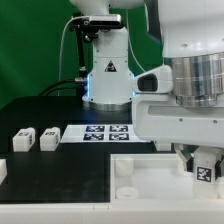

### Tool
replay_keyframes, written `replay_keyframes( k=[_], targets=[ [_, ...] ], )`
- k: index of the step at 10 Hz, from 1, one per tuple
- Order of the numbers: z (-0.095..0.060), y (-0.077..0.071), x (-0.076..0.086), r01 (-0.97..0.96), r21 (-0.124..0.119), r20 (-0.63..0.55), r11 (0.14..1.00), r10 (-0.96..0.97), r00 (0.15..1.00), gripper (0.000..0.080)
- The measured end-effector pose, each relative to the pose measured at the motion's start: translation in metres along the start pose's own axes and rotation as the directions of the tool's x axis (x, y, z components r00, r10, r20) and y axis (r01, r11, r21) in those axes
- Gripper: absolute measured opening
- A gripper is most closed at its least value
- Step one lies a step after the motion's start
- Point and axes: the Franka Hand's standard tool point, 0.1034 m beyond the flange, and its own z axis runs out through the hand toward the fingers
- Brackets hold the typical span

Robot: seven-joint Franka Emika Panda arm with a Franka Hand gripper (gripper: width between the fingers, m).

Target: Assemble one leg

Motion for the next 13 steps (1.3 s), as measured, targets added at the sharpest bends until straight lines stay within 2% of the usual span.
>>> replay_keyframes(
  k=[2,4,6,7,9,10,11,12,13],
  targets=[
    [0.0001,0.0009,0.0022,-0.332,-0.005,0.019,0.943,0.332,0.943,0.0294],
    [0.0,0.0015,0.0003,-0.65,-0.019,0.04,0.76,0.65,0.759,0.0294],
    [-0.0008,0.002,0.0006,-0.801,-0.028,0.05,0.598,0.801,0.597,0.0294],
    [-0.001,0.0017,0.0001,-0.802,-0.027,0.048,0.597,0.802,0.595,0.0294],
    [0.0003,0.0024,-0.0005,-0.759,-0.027,0.049,0.651,0.759,0.649,0.0294],
    [0.0004,0.0018,-0.0014,-0.744,-0.027,0.049,0.668,0.744,0.666,0.0451],
    [-0.0004,-0.0004,-0.0043,-0.617,-0.018,0.053,0.787,0.617,0.785,0.0575],
    [-0.0014,-0.0028,-0.0067,-0.498,-0.009,0.056,0.867,0.498,0.865,0.0575],
    [-0.0005,-0.0017,-0.0058,-0.41,-0.005,0.057,0.912,0.409,0.911,0.0634]
  ],
)
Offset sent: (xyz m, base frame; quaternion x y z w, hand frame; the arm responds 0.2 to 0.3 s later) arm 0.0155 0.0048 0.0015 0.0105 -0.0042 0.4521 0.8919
